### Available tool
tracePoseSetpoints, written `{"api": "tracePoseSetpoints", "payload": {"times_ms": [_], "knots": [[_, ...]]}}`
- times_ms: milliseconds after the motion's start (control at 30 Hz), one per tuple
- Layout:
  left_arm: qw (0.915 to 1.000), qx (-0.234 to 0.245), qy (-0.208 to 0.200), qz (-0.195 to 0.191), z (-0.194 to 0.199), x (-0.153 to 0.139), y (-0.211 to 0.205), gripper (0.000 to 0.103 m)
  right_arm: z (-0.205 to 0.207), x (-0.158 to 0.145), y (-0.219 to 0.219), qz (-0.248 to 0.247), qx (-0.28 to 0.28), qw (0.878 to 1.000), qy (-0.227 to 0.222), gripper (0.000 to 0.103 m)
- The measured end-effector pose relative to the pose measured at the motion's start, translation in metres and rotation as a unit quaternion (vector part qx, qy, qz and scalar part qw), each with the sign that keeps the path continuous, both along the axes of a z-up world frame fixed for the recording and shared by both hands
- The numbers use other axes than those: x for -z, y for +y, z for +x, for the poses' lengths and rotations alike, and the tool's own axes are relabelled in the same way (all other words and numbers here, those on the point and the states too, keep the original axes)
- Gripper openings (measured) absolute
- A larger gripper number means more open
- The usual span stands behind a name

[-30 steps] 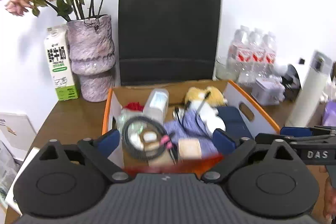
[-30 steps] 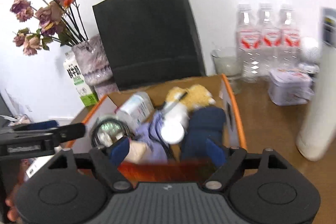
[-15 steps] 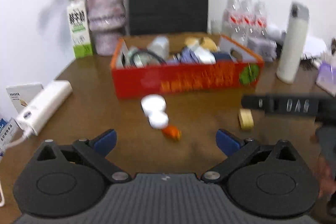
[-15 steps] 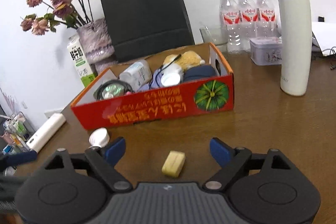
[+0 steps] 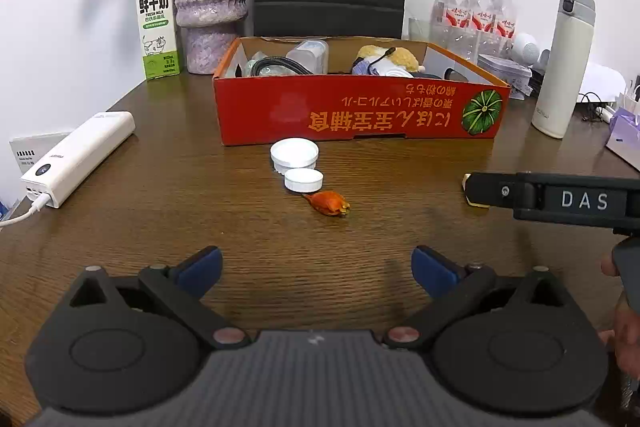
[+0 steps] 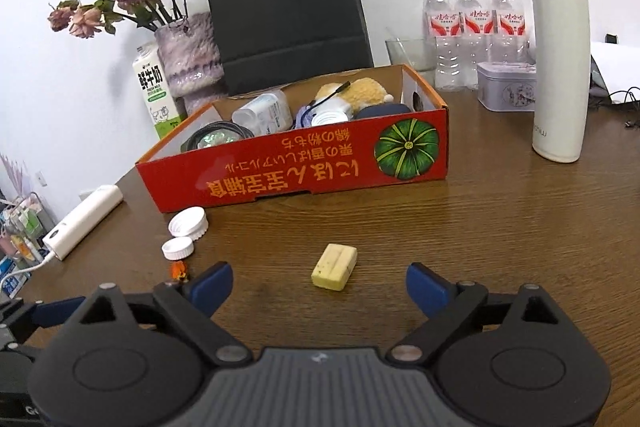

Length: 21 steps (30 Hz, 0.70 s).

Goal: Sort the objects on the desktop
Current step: 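Move both open tools back toward the remaining caps and yellow block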

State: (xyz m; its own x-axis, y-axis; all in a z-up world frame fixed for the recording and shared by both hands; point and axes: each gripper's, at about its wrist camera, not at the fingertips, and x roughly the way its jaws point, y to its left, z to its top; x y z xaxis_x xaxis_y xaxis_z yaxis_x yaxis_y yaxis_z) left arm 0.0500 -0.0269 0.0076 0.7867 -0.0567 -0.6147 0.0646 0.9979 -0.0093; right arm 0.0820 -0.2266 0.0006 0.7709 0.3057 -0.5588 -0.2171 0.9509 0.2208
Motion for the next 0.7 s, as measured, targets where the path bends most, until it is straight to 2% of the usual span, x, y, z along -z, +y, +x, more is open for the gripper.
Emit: {"api": "tracePoseSetpoints", "payload": {"times_ms": [367,567,700], "knots": [[0.9999,-0.007,-0.007,-0.005,0.01,0.0,0.007,0.103,0.002,0.005,0.005,-0.019,-0.004,1.0,0.007,0.094],[0.9989,0.009,-0.02,0.042,0.02,-0.002,-0.005,0.103,0.007,0.008,0.001,-0.018,0.001,1.0,0.019,0.094],[0.9992,0.003,-0.016,0.037,0.027,-0.001,0.001,0.103,0.01,0.008,-0.005,-0.013,0.005,1.0,0.022,0.094]]}}
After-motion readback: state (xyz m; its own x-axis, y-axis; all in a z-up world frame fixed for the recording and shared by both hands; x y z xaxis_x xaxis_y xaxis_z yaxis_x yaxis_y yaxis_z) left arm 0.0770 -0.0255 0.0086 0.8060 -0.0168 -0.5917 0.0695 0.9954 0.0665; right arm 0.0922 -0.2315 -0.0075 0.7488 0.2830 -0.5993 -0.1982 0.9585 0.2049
